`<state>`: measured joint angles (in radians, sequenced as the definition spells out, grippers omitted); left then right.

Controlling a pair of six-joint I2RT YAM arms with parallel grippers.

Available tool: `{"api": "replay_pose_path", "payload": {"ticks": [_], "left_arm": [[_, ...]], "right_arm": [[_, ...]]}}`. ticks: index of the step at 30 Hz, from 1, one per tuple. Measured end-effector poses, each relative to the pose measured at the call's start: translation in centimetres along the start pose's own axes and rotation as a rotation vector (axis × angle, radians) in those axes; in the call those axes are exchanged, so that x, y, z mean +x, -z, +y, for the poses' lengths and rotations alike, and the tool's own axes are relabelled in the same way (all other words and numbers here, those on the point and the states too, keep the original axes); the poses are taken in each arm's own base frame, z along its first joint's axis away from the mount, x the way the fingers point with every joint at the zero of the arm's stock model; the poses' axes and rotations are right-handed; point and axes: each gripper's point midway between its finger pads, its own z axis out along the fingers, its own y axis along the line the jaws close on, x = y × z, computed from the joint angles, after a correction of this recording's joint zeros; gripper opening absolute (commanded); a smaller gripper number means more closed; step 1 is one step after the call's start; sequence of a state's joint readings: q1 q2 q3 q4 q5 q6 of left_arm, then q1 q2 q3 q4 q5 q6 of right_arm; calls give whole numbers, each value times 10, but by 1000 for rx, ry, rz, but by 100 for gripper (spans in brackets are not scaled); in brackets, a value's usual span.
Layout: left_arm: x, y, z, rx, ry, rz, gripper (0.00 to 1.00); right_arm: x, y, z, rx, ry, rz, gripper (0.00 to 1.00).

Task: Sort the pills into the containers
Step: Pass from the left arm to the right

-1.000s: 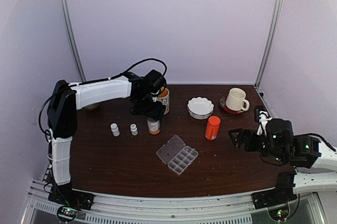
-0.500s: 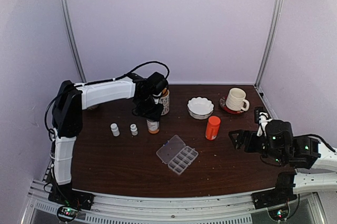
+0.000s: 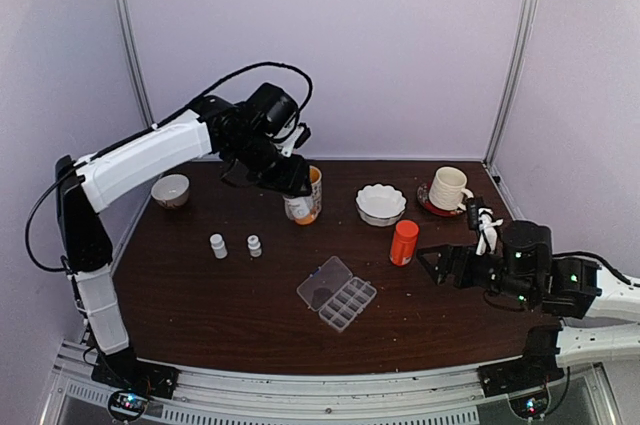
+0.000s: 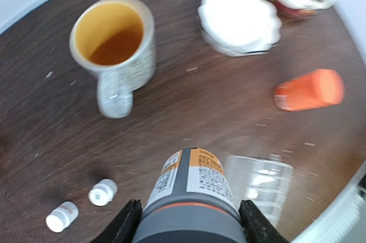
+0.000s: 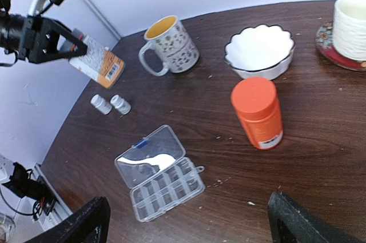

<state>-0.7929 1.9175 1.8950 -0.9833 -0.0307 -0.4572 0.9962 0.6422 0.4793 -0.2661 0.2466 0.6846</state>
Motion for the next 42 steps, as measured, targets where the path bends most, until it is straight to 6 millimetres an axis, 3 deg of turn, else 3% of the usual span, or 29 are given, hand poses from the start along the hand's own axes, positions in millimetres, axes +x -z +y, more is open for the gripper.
{"api": "replay_pose_path", "payload": {"ticks": [4, 10, 13, 17, 22, 27, 34, 38, 42], "left_arm": [[-8, 58, -52, 220, -73, -76, 38], [12, 134, -141, 573, -226, -141, 38], [18, 162, -165, 705, -264, -176, 38], [17, 189, -181, 834, -275, -227, 38], [11, 204, -193, 917, -274, -267, 38], [9, 208, -199, 955, -269, -280, 38], [10, 205, -204, 990, -262, -278, 37], [10, 208, -207, 1015, -264, -284, 37], [10, 212, -208, 1032, -252, -282, 44]], "right_arm": [[5, -6, 36, -170, 15, 49, 100], [-9, 6, 85, -420, -13, 28, 99], [-19, 16, 105, -524, -53, 7, 100], [-40, 37, 132, -675, -109, -54, 100], [-62, 59, 153, -799, -149, -121, 100], [-76, 64, 172, -860, -168, -138, 96], [-85, 61, 192, -899, -170, -140, 70], [-85, 57, 195, -904, -176, -129, 47], [-85, 59, 197, -913, -165, -134, 40]]}}
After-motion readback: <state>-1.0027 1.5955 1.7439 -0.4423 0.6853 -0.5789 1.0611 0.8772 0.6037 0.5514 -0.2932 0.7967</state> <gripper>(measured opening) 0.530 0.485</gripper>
